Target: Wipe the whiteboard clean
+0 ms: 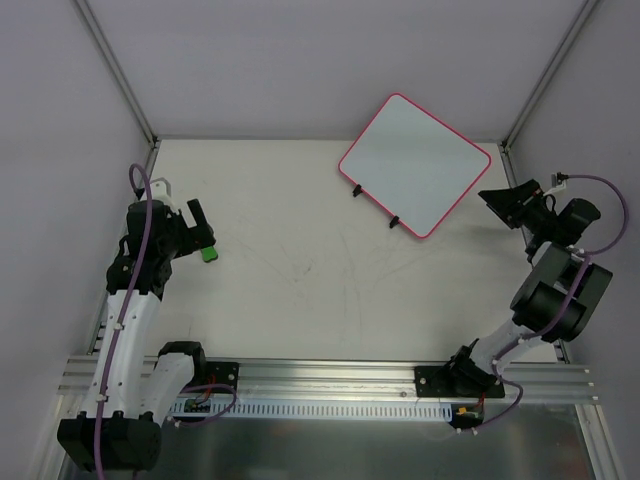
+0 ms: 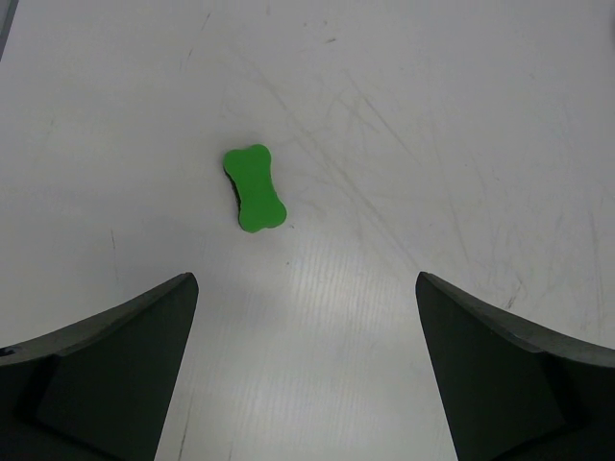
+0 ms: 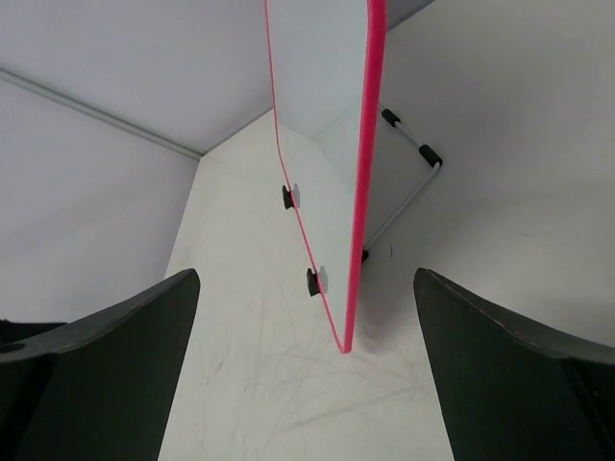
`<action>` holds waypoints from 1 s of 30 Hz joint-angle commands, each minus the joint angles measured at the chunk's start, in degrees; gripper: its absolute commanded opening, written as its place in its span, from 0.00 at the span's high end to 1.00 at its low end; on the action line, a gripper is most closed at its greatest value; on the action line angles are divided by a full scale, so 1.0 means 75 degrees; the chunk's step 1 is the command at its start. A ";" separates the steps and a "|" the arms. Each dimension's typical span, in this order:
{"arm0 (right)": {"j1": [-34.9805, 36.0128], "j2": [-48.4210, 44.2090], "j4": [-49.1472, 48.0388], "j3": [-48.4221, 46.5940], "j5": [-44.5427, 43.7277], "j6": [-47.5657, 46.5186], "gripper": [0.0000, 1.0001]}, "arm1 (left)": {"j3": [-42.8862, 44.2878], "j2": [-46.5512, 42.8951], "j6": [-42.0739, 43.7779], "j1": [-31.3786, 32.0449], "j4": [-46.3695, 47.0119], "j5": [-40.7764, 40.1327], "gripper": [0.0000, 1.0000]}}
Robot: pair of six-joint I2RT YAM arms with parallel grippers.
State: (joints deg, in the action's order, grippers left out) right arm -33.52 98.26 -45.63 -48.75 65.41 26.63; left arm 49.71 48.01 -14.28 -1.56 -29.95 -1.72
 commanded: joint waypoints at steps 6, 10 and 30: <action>-0.0289 -0.2903 0.5740 -0.0776 -0.1735 -0.3128 0.01 | -0.0078 -0.0331 -0.0017 0.0150 -0.0026 0.0205 0.01; -0.0266 -0.3982 0.7822 -0.1373 -0.2731 -0.3922 0.01 | 0.0086 -0.0401 0.0064 0.0161 -0.0107 0.0124 0.01; 0.1584 -0.5378 1.2177 -0.7631 -0.5837 -0.5097 0.01 | 0.5179 0.0020 0.1236 0.0770 -0.1595 -0.1411 0.01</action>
State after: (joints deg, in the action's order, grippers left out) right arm -24.73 58.92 41.74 -102.28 27.62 -8.93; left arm 81.67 47.68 -8.82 2.85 -39.53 -7.66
